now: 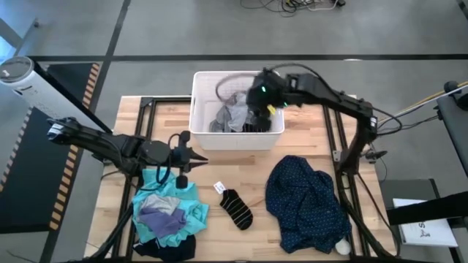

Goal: Sort clothes
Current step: Put the black sock into the white laundry bin, then put the purple sock into the white laundry bin

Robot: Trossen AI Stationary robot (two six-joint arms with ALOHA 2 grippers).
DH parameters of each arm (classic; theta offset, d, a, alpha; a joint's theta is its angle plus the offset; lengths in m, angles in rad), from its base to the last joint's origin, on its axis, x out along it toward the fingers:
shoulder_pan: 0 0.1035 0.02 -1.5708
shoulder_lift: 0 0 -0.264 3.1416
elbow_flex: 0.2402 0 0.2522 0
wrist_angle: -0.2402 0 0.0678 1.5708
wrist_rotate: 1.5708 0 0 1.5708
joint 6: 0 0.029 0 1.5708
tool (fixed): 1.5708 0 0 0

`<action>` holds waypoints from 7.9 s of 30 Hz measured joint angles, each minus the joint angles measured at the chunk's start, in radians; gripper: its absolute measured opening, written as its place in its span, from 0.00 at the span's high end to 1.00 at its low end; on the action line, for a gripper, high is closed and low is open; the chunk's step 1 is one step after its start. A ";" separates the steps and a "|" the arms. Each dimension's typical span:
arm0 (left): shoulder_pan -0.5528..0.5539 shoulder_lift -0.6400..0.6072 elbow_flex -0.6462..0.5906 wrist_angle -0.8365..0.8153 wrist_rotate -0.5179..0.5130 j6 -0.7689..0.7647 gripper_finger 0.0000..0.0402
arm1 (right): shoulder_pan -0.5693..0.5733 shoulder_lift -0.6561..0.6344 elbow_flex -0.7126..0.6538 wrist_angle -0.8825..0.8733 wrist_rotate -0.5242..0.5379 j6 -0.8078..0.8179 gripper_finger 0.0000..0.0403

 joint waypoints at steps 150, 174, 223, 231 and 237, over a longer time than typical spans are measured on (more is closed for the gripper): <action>-0.258 0.414 0.707 -0.924 0.048 -0.420 0.56 | 0.534 -0.608 -1.318 1.268 0.109 0.225 1.00; -0.547 0.612 0.569 -0.950 0.260 -0.756 0.60 | 0.534 -0.608 -1.318 1.263 0.101 0.226 1.00; -0.355 0.433 0.820 -0.899 -0.235 -0.295 1.00 | 0.534 -0.608 -1.319 1.263 0.101 0.228 1.00; -0.141 0.330 0.820 -0.677 -0.235 0.134 1.00 | 0.534 -0.608 -1.319 1.263 0.101 0.240 1.00; 0.075 0.293 0.820 -0.502 -0.189 0.404 1.00 | 0.534 -0.608 -1.319 1.263 0.101 0.250 1.00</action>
